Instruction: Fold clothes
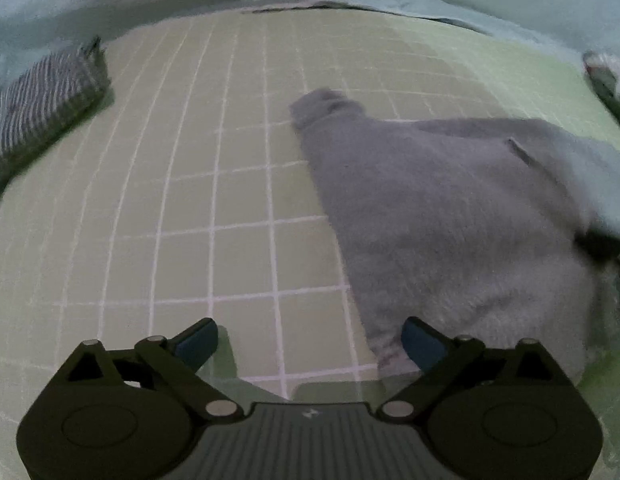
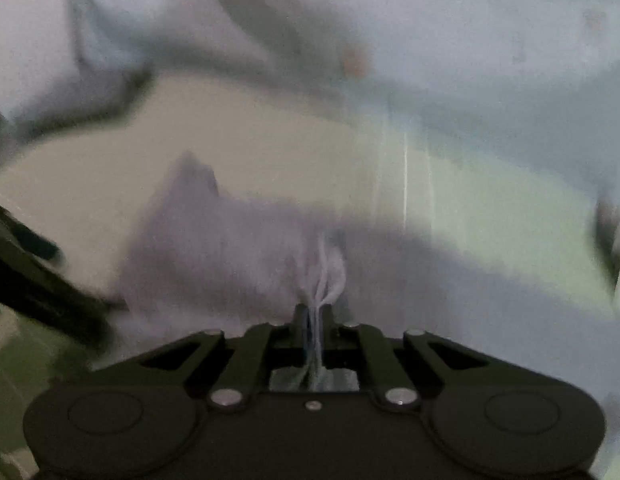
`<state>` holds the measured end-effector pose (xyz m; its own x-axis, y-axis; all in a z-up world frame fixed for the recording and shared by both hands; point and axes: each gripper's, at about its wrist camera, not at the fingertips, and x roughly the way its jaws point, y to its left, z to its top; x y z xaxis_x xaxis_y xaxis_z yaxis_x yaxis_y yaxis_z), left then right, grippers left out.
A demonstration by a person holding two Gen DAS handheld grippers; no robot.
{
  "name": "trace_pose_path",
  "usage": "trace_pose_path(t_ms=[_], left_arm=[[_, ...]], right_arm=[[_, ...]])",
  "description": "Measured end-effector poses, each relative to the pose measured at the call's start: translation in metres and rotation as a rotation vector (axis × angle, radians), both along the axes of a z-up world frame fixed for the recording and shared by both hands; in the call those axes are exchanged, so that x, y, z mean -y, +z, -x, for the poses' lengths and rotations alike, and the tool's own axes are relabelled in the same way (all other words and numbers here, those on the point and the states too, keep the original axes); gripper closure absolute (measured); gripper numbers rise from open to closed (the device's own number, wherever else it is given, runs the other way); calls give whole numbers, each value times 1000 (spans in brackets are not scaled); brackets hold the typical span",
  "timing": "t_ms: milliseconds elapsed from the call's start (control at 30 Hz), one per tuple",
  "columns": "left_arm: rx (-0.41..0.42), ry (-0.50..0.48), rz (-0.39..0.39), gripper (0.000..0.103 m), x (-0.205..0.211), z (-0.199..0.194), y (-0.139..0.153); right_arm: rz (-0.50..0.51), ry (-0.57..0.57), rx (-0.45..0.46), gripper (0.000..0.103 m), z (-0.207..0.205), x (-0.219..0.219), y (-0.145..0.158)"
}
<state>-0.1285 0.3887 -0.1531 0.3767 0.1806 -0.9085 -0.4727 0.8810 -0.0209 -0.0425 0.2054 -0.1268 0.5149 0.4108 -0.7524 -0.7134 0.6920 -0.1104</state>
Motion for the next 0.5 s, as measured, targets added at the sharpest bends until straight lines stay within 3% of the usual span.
trace_pose_path(t_ms=[33, 133, 300, 367, 400, 433, 500], left_arm=[[1, 6, 2, 4, -1, 1, 0], [7, 20, 5, 4, 0, 5, 1], [19, 51, 4, 5, -2, 10, 5], [27, 64, -16, 5, -2, 14, 10], [34, 76, -28, 5, -3, 18, 14], [41, 92, -39, 5, -5, 22, 17], [54, 154, -46, 5, -18, 35, 23]], right_arm=[[-8, -28, -38, 93, -7, 3, -5], [-103, -99, -97, 57, -21, 10, -3], [-171, -158, -239, 54, -39, 12, -25], [-194, -158, -279, 56, -38, 15, -33], [-209, -149, -286, 70, -37, 14, -34], [-214, -132, -305, 100, -38, 11, -34], [-235, -101, -302, 99, -33, 1, -27]])
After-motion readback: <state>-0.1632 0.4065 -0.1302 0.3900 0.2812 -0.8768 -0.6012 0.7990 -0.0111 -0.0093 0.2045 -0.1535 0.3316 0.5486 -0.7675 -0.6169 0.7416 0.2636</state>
